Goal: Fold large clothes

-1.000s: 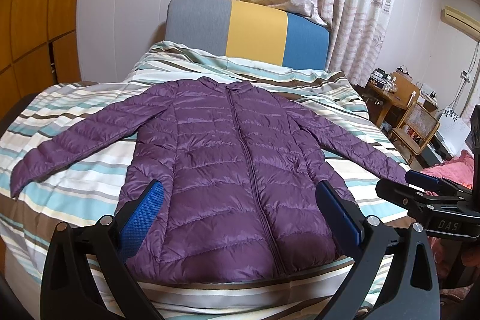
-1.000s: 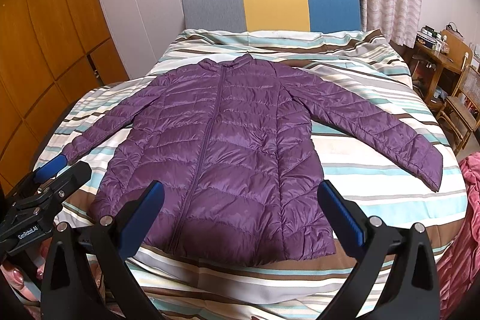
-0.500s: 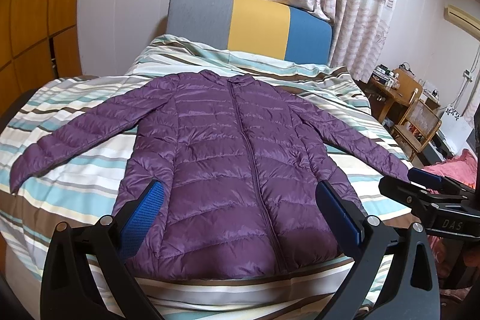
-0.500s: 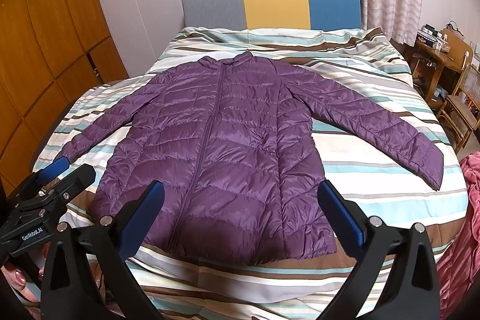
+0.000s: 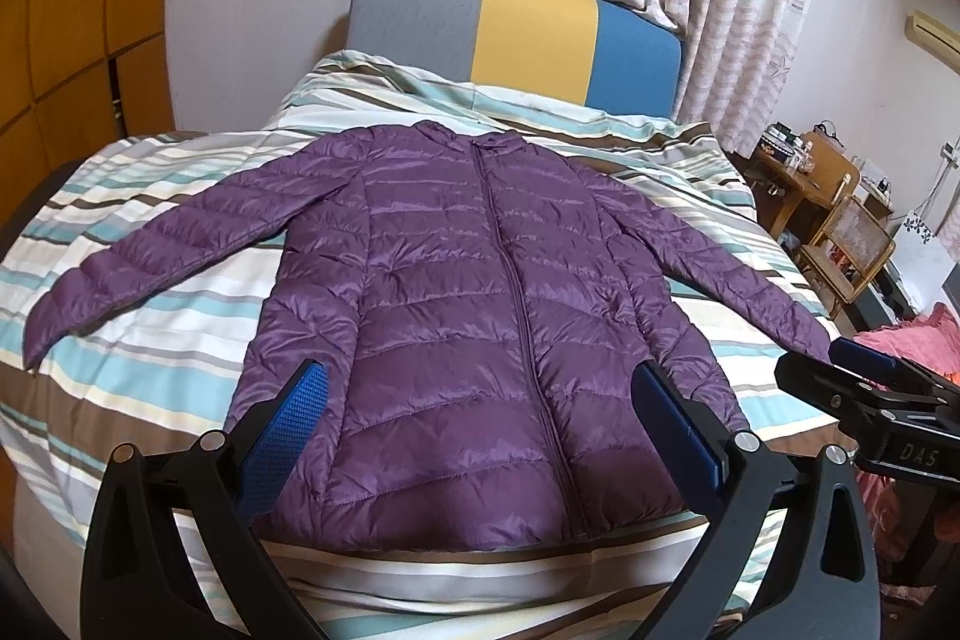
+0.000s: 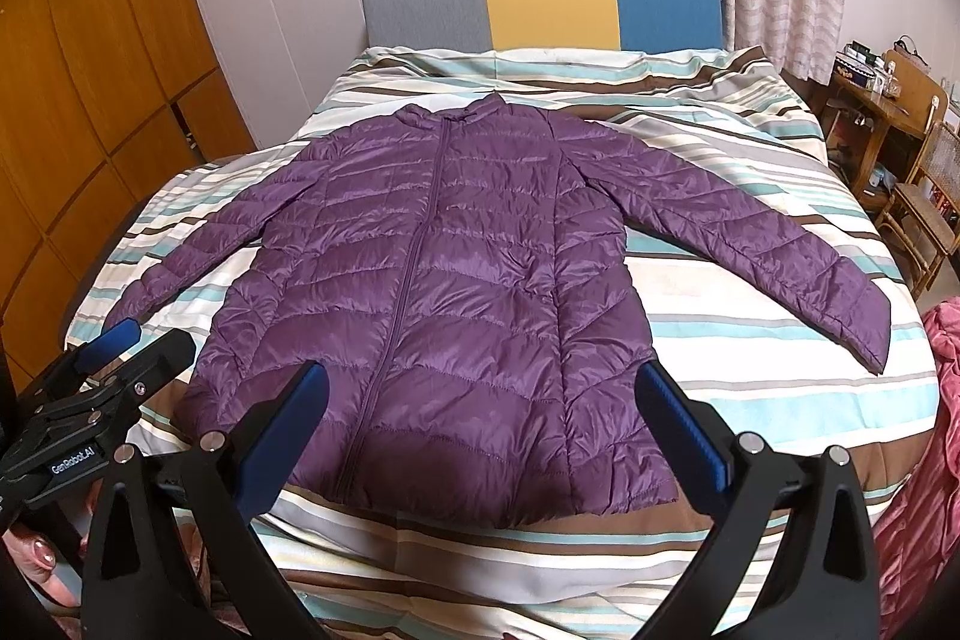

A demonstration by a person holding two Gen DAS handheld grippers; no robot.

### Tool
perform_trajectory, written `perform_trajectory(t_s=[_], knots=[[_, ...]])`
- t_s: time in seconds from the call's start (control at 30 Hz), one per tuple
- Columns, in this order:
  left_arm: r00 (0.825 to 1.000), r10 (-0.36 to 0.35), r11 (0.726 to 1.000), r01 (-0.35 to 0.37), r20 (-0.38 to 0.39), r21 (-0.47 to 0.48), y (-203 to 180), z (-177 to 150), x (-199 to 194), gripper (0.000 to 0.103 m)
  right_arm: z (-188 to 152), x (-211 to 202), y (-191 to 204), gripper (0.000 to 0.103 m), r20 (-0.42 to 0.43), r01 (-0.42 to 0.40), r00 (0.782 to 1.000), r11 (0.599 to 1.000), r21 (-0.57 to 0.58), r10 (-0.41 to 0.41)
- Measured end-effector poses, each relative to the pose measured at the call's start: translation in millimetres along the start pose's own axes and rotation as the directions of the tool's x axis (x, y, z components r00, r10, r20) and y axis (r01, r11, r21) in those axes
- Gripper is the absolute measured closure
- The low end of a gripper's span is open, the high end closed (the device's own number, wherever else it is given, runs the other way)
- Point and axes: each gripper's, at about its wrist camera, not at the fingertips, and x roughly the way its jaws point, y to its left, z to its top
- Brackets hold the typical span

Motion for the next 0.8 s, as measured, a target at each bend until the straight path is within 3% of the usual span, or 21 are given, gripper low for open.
perform_trajectory(t_s=[0.4,0.53,0.6,0.67,0.73,0.8], knots=[[1.000,0.008,1.000,-0.008,-0.027,0.011,0,2,13,0.003,3,10,-8,0.002,0.005,-0.030,1.000,0.999,0.027,0.030],[1.000,0.010,1.000,-0.010,-0.022,0.004,9,6,32,0.003,6,32,-32,0.002,0.063,-0.053,0.997,0.996,0.065,0.049],[0.999,0.033,0.999,-0.033,-0.029,-0.002,15,11,47,0.003,4,50,-55,0.002,0.070,-0.059,0.996,0.990,0.126,0.051],[0.997,0.073,0.997,-0.073,-0.032,0.001,21,15,64,0.003,2,75,-82,0.002,-0.011,-0.053,0.998,0.976,0.211,0.056],[0.990,0.139,0.990,-0.139,-0.027,0.019,26,19,83,0.003,-8,99,-121,0.002,-0.064,-0.010,0.997,0.936,0.351,0.035],[0.973,0.231,0.972,-0.229,-0.031,0.058,34,23,107,0.003,-17,115,-159,0.002,-0.064,0.019,0.998,0.883,0.468,0.012]])
